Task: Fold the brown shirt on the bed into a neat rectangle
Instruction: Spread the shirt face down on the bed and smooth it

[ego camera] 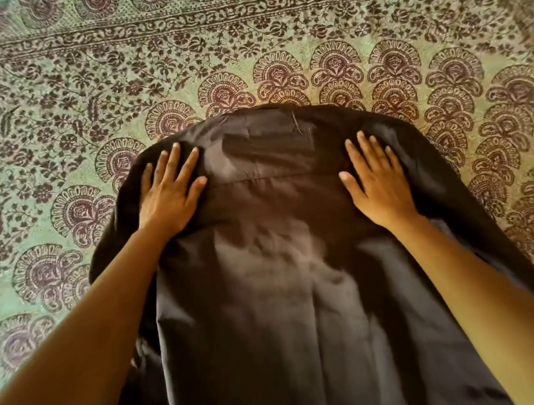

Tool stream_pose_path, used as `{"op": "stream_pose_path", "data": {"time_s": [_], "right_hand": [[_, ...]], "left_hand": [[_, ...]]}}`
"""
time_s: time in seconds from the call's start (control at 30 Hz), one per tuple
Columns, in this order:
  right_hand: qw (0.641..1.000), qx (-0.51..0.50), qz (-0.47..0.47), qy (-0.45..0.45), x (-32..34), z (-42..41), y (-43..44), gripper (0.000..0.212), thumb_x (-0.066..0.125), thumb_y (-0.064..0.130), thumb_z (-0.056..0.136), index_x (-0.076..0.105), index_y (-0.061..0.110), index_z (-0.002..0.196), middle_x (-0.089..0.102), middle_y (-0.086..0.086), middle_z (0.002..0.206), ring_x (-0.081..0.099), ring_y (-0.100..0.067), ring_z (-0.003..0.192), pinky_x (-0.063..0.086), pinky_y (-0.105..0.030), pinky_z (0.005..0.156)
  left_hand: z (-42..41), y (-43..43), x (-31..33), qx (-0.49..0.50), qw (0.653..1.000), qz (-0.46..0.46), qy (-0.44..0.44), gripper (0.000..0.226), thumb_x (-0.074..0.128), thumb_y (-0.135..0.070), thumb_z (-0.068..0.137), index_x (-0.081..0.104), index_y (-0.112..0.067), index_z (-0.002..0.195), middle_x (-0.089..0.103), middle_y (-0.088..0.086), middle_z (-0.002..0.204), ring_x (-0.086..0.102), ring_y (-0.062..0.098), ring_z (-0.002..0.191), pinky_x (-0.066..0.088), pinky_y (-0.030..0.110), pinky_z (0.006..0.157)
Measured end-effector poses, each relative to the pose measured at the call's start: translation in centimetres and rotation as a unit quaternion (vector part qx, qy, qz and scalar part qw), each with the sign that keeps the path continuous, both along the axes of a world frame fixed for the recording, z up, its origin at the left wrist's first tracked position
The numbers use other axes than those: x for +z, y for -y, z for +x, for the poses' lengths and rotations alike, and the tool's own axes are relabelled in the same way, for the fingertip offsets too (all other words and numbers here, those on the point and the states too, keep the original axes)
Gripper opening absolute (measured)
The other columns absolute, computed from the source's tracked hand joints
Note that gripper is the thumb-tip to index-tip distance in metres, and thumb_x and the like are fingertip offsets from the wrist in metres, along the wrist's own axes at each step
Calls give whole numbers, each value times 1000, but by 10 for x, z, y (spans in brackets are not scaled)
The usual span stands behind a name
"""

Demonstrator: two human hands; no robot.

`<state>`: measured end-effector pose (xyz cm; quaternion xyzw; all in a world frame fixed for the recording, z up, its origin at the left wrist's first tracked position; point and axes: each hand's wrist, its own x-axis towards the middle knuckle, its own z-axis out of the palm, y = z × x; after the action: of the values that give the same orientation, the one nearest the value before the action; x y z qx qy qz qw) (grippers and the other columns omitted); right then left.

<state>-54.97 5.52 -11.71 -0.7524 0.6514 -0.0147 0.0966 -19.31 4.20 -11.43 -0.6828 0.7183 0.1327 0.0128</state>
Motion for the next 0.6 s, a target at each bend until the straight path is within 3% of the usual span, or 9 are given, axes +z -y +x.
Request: {"op": "stream_pose_path", "data": {"time_s": [0.07,0.13,0.2,0.27,0.37,0.43,0.53,0.6], "right_hand": [[999,-11,-7,30,6,2,-1,72,9,55,88,29,15,145,22,-10,154,18,-27,142,11,-41,114],[995,-41,-56,73,15,12,9,64,18,48,91,45,10,135,39,-13,145,35,-31,134,25,-46,107],[983,-64,-117,125,25,27,29,54,26,39,93,54,6,125,52,-14,132,47,-33,123,35,-45,99],[972,-77,-142,172,37,45,55,47,29,32,95,56,2,120,58,-16,122,53,-34,114,39,-44,95],[980,-105,-80,151,51,68,90,49,26,32,97,56,2,121,60,-21,118,52,-36,112,36,-45,100],[982,-151,-5,117,58,79,107,51,23,36,100,59,3,116,62,-20,114,53,-35,111,35,-42,99],[974,-195,69,91,66,83,120,53,29,46,98,63,6,102,63,-17,102,57,-34,103,41,-36,83],[971,-174,132,93,67,77,123,53,42,53,92,58,8,115,59,-16,115,54,-34,112,42,-36,86]], "left_hand": [[-3,-1,8,22,999,-28,-4,50,24,-48,97,30,-32,144,22,2,155,16,23,143,5,45,114],[-17,7,25,73,990,-110,-40,46,27,-41,94,54,-21,126,49,7,137,38,29,128,18,47,107],[-31,26,41,121,976,-164,-77,38,32,-35,95,61,-16,110,60,10,119,47,31,113,24,45,100],[-43,52,51,142,970,-157,-119,35,33,-33,97,62,-17,108,64,9,110,53,30,106,30,43,100],[-65,86,64,157,971,-95,-152,36,33,-37,97,63,-18,104,67,10,98,60,28,94,41,46,98],[-76,106,63,181,975,-1,-129,38,35,-40,98,61,-14,107,64,14,106,59,28,94,45,43,93],[-87,124,65,169,972,125,-108,53,44,-49,93,57,-2,113,59,20,119,56,33,105,46,42,94],[-90,131,72,120,967,203,-96,59,48,-50,91,53,1,120,52,21,128,51,36,115,40,42,97]]}}
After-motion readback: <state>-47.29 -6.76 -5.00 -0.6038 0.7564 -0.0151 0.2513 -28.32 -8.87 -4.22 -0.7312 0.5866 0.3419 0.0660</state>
